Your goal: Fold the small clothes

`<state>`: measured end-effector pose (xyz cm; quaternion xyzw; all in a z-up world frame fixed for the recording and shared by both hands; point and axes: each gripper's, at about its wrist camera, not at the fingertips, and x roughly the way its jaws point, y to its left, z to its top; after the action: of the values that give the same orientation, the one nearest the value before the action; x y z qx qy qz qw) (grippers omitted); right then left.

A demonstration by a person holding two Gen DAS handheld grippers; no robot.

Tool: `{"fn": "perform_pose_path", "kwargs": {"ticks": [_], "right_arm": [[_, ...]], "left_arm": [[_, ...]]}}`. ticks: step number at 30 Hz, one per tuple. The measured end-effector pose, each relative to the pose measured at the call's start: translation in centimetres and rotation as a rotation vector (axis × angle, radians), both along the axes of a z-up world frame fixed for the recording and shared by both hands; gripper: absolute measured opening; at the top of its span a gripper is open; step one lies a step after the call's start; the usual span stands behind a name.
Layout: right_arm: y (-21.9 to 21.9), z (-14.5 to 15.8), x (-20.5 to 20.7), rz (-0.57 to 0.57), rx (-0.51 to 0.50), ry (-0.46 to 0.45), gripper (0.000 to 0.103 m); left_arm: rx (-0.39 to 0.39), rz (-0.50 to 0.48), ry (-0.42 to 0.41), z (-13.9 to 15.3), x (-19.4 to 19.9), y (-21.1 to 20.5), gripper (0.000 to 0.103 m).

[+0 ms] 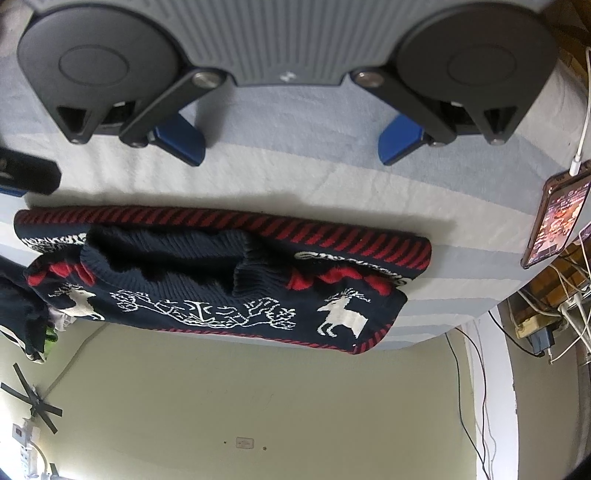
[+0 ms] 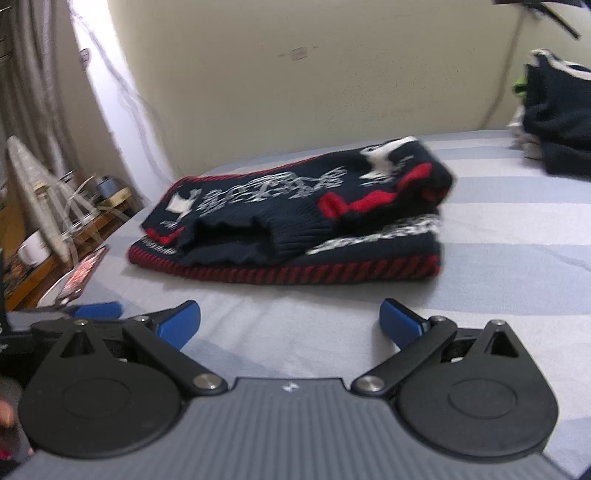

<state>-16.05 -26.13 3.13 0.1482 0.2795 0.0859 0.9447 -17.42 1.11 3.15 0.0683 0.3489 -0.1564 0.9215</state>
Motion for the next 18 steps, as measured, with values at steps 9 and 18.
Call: {"fn": "perform_pose_path", "kwargs": {"ticks": [9, 18], "right_arm": [[-0.3, 0.0, -0.9, -0.067, -0.037, 0.015, 0.103], [-0.3, -0.4, -2.0, -0.088, 0.039, -0.026, 0.103]], "left_arm": [[-0.001, -0.152, 0.004, -0.1, -1.0, -1.9, 0.103], [0.004, -0.147, 0.013, -0.1, -1.0, -2.1, 0.103]]}}
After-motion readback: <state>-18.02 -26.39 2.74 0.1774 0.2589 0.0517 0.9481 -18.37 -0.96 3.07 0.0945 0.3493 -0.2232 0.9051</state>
